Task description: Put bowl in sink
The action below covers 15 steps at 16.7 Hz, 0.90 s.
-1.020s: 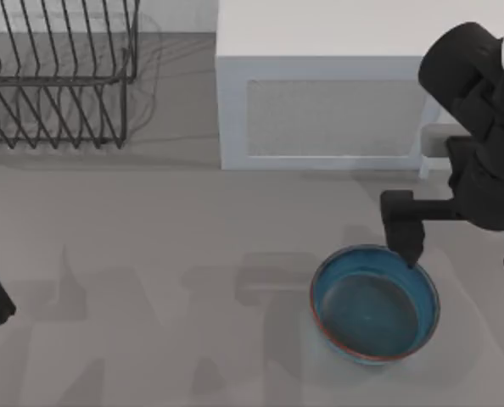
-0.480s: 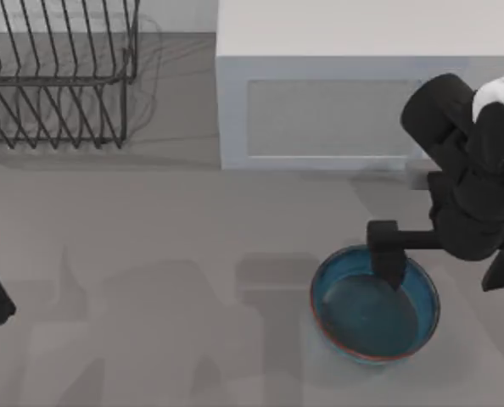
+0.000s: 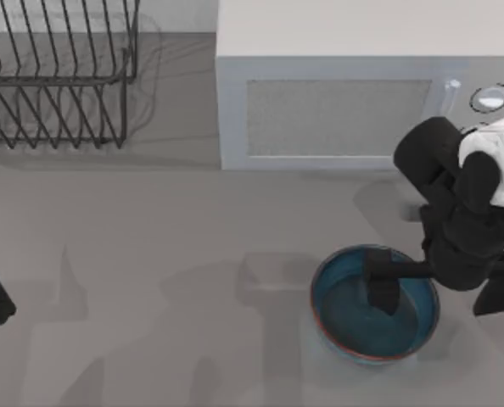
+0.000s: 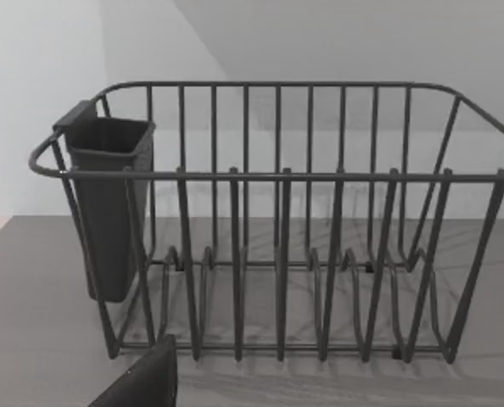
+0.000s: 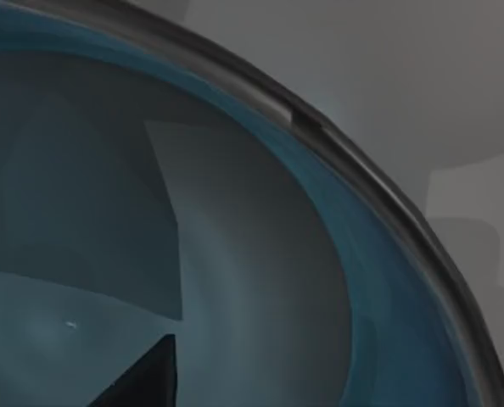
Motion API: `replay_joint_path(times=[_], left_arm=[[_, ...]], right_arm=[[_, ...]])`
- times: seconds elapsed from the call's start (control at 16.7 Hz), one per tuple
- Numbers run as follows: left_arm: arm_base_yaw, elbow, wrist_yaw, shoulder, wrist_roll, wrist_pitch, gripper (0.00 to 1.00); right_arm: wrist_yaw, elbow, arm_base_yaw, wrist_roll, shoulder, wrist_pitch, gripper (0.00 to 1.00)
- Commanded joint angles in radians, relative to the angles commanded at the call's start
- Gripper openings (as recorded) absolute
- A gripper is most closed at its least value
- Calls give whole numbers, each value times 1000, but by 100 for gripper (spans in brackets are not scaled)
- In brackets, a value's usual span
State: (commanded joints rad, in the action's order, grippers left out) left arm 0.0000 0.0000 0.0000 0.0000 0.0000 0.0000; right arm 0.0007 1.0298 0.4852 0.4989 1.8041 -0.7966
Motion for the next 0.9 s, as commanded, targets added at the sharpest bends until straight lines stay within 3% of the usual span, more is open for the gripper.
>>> replay_joint_path(times=[0.06,0.84,0.9], left_arm=[[0,0,0,0,0,0,100],[0,0,0,0,0,0,100],[0,0,0,0,0,0,100]], right_arm=[[0,0,0,0,0,0,100],[0,0,0,0,0,0,2],[0,0,0,0,0,0,0]])
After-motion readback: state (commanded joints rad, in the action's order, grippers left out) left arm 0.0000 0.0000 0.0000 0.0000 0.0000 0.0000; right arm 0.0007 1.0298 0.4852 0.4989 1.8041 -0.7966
